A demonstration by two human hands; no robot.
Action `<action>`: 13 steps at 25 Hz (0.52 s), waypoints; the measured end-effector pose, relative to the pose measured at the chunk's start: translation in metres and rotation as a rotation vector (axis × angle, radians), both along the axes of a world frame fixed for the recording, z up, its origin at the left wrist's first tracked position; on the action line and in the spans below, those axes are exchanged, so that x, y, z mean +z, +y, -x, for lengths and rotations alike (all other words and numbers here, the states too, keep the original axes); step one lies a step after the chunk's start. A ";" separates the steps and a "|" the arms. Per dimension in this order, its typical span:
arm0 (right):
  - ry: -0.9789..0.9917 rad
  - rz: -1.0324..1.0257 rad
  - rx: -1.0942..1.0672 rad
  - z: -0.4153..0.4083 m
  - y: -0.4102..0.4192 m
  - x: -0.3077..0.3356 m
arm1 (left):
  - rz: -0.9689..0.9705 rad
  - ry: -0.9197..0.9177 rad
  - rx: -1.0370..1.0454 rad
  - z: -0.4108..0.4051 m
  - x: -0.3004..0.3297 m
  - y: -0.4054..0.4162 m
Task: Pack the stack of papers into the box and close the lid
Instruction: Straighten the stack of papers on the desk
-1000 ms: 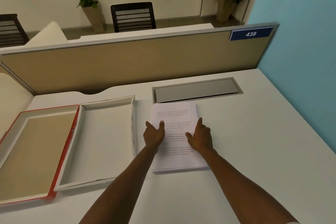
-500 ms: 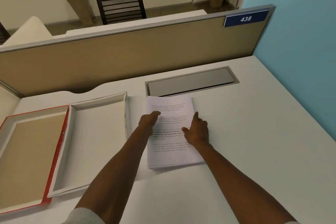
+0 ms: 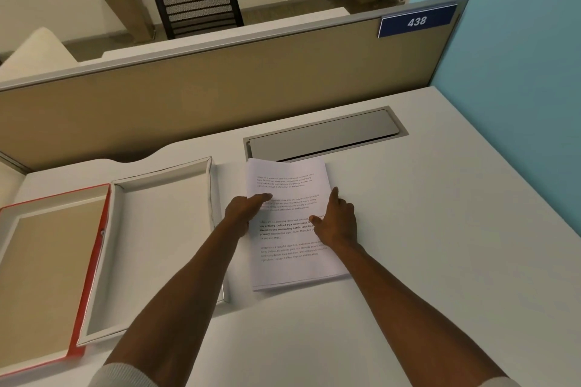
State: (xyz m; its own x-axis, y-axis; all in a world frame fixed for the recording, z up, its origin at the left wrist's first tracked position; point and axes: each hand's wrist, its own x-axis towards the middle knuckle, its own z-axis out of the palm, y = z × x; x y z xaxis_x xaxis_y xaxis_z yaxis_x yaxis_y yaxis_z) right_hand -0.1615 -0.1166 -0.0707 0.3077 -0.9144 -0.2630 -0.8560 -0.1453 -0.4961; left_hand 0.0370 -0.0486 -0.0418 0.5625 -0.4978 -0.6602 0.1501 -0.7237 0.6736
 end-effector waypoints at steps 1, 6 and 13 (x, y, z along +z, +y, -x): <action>0.001 -0.003 0.002 0.001 -0.001 0.001 | 0.031 -0.001 0.040 0.003 -0.005 0.001; -0.016 -0.006 -0.010 0.002 0.001 -0.001 | 0.006 -0.109 0.137 0.025 -0.005 -0.002; -0.828 -0.626 -0.204 0.039 -0.030 0.025 | 0.591 -0.092 0.015 0.054 0.031 0.046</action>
State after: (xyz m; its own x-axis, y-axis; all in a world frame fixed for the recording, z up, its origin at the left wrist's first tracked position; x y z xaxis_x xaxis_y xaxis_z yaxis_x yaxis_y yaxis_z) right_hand -0.2001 -0.1466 -0.0457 0.4623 -0.7430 -0.4840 -0.1954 0.4471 -0.8729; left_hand -0.0175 -0.0031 -0.0108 0.6138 -0.7575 -0.2222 0.0791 -0.2210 0.9721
